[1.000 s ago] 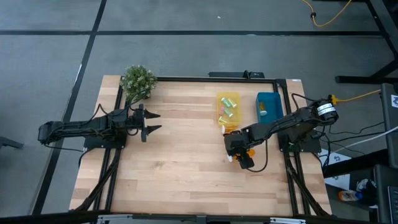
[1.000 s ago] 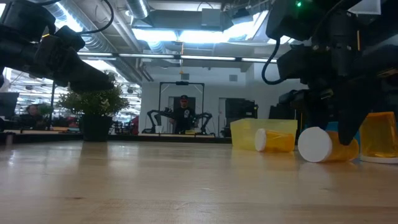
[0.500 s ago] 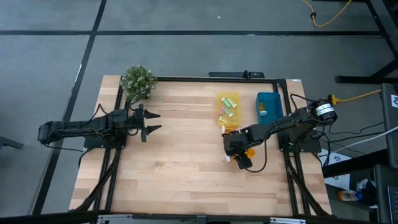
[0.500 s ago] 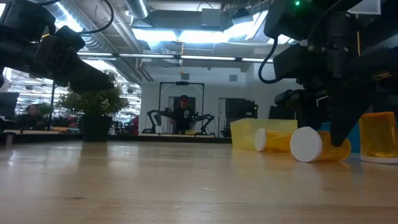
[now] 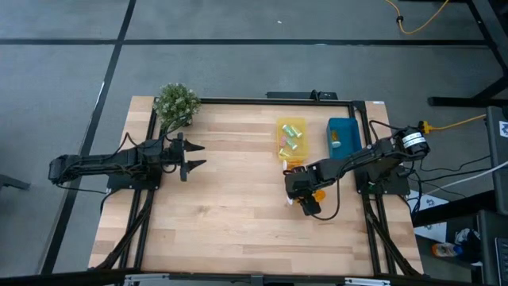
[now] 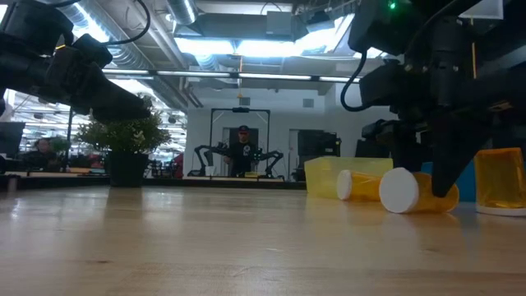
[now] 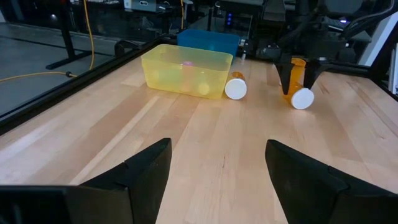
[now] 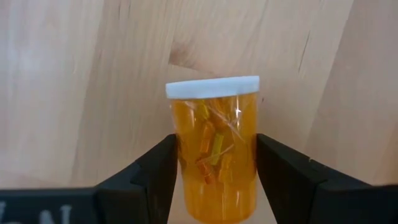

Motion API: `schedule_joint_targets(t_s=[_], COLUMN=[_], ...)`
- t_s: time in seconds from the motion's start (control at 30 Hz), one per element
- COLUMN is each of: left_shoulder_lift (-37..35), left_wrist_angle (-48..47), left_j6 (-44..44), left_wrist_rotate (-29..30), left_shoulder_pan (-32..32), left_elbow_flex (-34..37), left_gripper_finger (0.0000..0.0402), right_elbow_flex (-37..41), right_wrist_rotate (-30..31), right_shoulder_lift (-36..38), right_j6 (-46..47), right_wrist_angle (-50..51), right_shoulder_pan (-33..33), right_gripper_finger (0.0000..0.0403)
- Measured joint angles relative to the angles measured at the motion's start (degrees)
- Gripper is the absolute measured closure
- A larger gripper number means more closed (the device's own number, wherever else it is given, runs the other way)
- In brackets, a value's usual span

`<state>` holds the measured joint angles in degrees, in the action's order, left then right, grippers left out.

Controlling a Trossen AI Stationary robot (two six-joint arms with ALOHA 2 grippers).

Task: Pick and place medicine bottles into bin by pill shape (circle, oval)
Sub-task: Put the large orange pill bottle into the blue bin

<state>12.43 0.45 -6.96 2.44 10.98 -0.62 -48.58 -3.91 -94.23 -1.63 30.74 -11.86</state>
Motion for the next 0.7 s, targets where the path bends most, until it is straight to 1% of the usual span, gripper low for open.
schedule_joint_targets(t_s=[0.13, 0.27, 0.47, 0.57, 0.7], left_shoulder_lift=[0.0, 0.0, 0.0, 0.0, 0.0], left_wrist_angle=[0.0, 0.0, 0.0, 0.0, 0.0], left_j6=[0.0, 0.0, 0.0, 0.0, 0.0], left_wrist_rotate=[0.0, 0.0, 0.0, 0.0, 0.0], left_shoulder_pan=[0.0, 0.0, 0.0, 0.0, 0.0], left_elbow_flex=[0.0, 0.0, 0.0, 0.0, 0.0], left_gripper_finger=[0.0147, 0.0147, 0.0147, 0.0147, 0.0147], right_elbow_flex=[0.0, -0.8, -3.6, -4.9, -7.7], right_wrist_rotate=[0.4, 1.0, 7.4, 11.4, 16.4], right_shoulder_lift=[0.0, 0.3, 1.9, 3.3, 6.5], right_j6=[0.7, 3.7, 9.1, 13.2, 20.8], right_wrist_angle=[-0.1, -0.2, 2.9, 8.2, 17.6], right_shoulder_pan=[0.0, 0.1, 0.1, 0.1, 0.1], right_gripper_finger=[0.0198, 0.0199, 0.0199, 0.0199, 0.0199])
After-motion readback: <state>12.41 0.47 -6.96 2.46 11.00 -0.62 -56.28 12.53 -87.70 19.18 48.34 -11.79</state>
